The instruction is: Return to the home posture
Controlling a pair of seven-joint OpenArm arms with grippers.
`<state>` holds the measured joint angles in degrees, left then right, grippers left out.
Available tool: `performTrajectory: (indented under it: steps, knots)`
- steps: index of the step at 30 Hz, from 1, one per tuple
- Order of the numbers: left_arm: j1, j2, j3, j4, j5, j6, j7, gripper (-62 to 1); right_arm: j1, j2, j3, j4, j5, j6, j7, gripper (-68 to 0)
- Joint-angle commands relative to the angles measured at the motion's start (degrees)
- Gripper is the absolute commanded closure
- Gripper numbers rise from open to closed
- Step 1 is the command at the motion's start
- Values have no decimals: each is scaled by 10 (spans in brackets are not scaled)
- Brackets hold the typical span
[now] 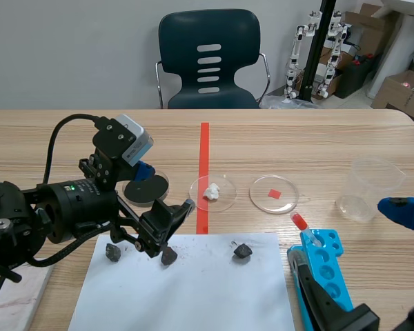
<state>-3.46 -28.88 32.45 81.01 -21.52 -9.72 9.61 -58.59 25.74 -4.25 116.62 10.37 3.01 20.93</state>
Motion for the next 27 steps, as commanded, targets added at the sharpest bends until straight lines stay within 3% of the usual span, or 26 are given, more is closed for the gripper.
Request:
performTrajectory:
  steps: [1, 27]
  knots:
    - [1, 3, -3, 8, -3, -1, -8, -542, 5, 4, 1, 3, 4, 0, 9, -679]
    - [-1, 2, -19, 9, -2, -2, -8, -542, 5, 4, 1, 3, 4, 0, 9, -679]
